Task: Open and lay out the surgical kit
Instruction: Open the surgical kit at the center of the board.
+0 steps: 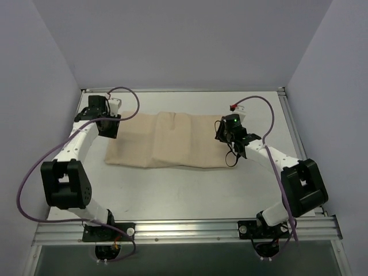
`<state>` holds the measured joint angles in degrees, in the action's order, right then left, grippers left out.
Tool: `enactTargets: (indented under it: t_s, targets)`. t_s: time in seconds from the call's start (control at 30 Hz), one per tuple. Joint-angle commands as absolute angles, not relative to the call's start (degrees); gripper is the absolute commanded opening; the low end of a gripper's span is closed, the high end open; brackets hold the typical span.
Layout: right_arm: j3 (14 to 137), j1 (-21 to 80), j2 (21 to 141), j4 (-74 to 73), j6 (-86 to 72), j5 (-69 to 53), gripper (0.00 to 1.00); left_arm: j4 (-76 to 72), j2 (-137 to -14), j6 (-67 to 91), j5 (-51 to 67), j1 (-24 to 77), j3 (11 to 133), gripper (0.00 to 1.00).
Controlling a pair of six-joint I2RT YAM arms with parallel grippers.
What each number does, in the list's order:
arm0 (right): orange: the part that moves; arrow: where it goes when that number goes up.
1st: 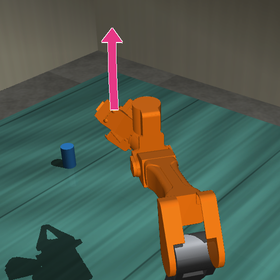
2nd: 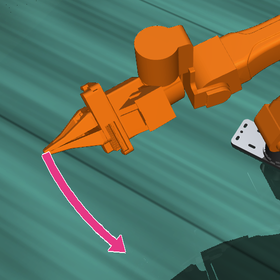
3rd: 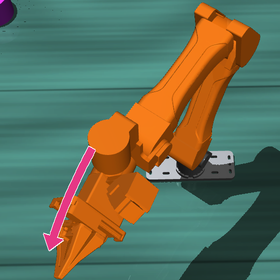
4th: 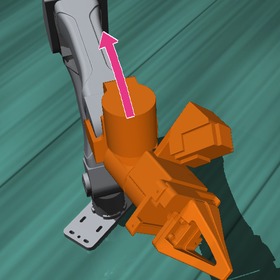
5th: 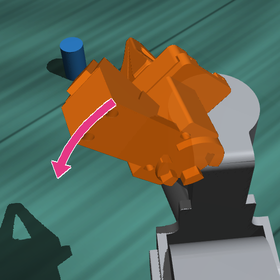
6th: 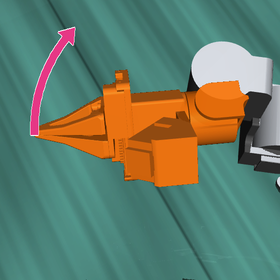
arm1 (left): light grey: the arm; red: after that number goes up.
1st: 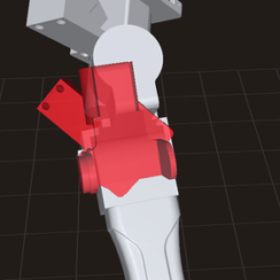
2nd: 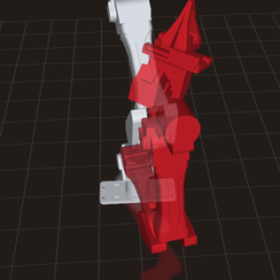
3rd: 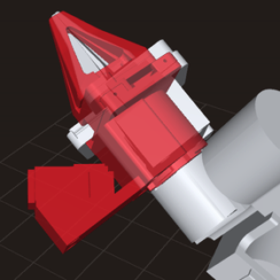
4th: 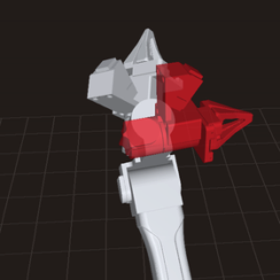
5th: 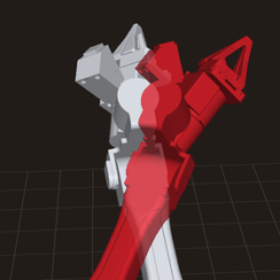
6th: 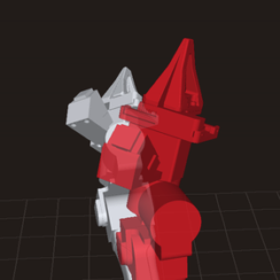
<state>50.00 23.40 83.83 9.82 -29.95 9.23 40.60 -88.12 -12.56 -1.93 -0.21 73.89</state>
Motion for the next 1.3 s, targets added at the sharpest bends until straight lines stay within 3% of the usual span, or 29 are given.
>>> enactTargets:
  t_s: [0.0, 0.03, 0.13, 0.4, 0.6, 0.8, 1.07, 1.27]
  targets:
    - [50.5, 22.8, 90.0, 11.0, -28.0, 2.9, 0.27, 36.1, -96.0, -9.7, 5.1, 1.8, 74.6, 0.51]
    - [50.1, 22.4, 91.1, 11.5, -28.4, 2.2, 0.18, 36.0, -97.5, -9.4, 5.2, 2.1, 74.7, 0.50]
    - [47.3, 20.1, 94.8, 14.4, -30.6, 0.6, 0.08, 34.7, -104.0, -9.4, 3.2, 2.0, 73.9, 0.47]
    - [42.1, 10.9, 99.3, 17.4, -33.0, -1.0, 0.04, 34.4, -110.9, -8.5, -2.4, -3.6, 72.6, 0.46]
    - [46.5, 7.9, 97.6, 13.4, -30.1, -0.2, 0.05, 38.1, -107.0, -8.0, 2.4, -6.2, 76.2, 0.48]
    - [60.6, 7.6, 99.1, 10.6, -23.7, 2.3, 0.11, 37.3, -104.5, -4.7, 9.7, -5.0, 86.6, 0.55]
    - [76.1, 7.8, 112.0, 9.0, -21.2, -6.9, 0.11, 36.4, -118.3, -2.8, 3.9, -1.1, 102.5, 0.55]
    - [80.8, 7.6, 116.9, 6.4, -18.8, -3.5, 0.24, 37.5, -127.3, -1.8, -1.1, -0.9, 111.6, 0.55]
